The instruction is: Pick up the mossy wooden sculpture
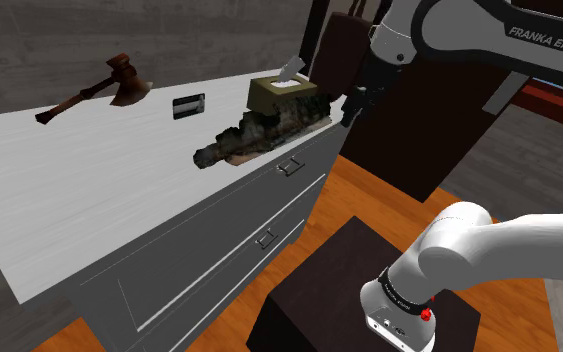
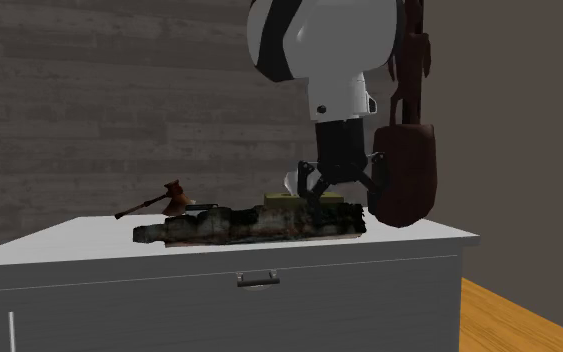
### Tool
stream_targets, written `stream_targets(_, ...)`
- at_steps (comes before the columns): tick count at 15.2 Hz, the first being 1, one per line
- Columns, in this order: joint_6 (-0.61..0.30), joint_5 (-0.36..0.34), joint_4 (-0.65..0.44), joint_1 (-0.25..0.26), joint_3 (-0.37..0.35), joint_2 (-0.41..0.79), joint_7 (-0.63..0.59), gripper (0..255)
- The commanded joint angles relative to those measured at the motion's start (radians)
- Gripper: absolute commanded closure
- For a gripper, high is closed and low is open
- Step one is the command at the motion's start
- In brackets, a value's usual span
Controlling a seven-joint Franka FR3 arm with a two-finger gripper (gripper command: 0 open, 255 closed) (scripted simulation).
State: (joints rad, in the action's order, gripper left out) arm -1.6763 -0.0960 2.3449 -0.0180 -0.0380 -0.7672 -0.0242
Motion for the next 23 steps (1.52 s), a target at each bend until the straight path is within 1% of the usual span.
stream_targets(1, 0.000, 0.000, 0.000, 0.000, 0.000, 0.000, 0.000, 0)
stream_targets(6, 0.138, 0.056, -0.192, -0.066, -0.192, 0.188, -0.381, 0)
stream_targets(9, 0.225, 0.073, -0.344, -0.107, -0.291, 0.338, -0.614, 0)
stream_targets(12, 0.315, 0.074, -0.519, -0.142, -0.378, 0.512, -0.854, 0)
stream_targets(14, 0.378, 0.064, -0.650, -0.150, -0.423, 0.643, -1.019, 0)
stream_targets(16, 0.444, 0.049, -0.793, -0.142, -0.453, 0.781, -1.184, 0)
stream_targets(17, 0.457, 0.046, -0.822, -0.136, -0.454, 0.809, -1.215, 0)
stream_targets(23, 0.370, 0.054, -0.716, -0.138, -0.448, 0.787, -1.210, 0)
